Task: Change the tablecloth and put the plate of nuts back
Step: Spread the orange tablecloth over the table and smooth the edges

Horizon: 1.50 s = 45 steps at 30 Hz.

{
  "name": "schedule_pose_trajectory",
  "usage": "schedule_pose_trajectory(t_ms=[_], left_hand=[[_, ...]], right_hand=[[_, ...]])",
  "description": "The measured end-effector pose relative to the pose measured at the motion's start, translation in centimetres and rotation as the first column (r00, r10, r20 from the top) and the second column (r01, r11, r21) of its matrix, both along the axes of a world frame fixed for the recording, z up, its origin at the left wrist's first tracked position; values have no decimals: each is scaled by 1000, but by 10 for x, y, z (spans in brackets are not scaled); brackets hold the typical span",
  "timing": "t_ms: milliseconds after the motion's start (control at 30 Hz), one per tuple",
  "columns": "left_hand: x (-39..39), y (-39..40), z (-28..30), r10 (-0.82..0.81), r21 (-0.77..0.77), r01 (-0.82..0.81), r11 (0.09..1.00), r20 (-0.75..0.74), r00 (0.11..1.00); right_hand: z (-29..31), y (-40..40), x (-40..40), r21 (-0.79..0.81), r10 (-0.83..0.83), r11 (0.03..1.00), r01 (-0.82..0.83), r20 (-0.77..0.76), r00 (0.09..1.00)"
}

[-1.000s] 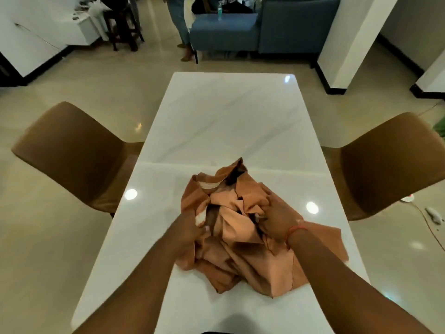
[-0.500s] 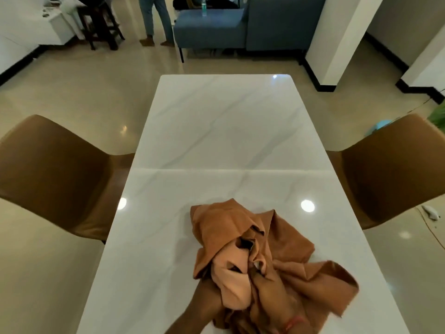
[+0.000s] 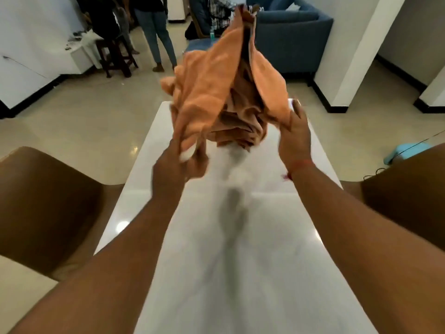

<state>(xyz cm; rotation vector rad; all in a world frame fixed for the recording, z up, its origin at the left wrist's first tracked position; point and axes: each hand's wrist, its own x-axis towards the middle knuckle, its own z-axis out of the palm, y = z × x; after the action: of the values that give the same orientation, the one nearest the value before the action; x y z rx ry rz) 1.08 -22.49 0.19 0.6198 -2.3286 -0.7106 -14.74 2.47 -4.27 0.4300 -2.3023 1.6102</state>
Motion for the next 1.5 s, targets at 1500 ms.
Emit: schedule_pose_trajectory(t_ms=[1500], left_hand=[[558,149,-148,103,-197,166,966,884,455]], right_hand=[[-70,324,406,417,-54,106,-903,909,414]])
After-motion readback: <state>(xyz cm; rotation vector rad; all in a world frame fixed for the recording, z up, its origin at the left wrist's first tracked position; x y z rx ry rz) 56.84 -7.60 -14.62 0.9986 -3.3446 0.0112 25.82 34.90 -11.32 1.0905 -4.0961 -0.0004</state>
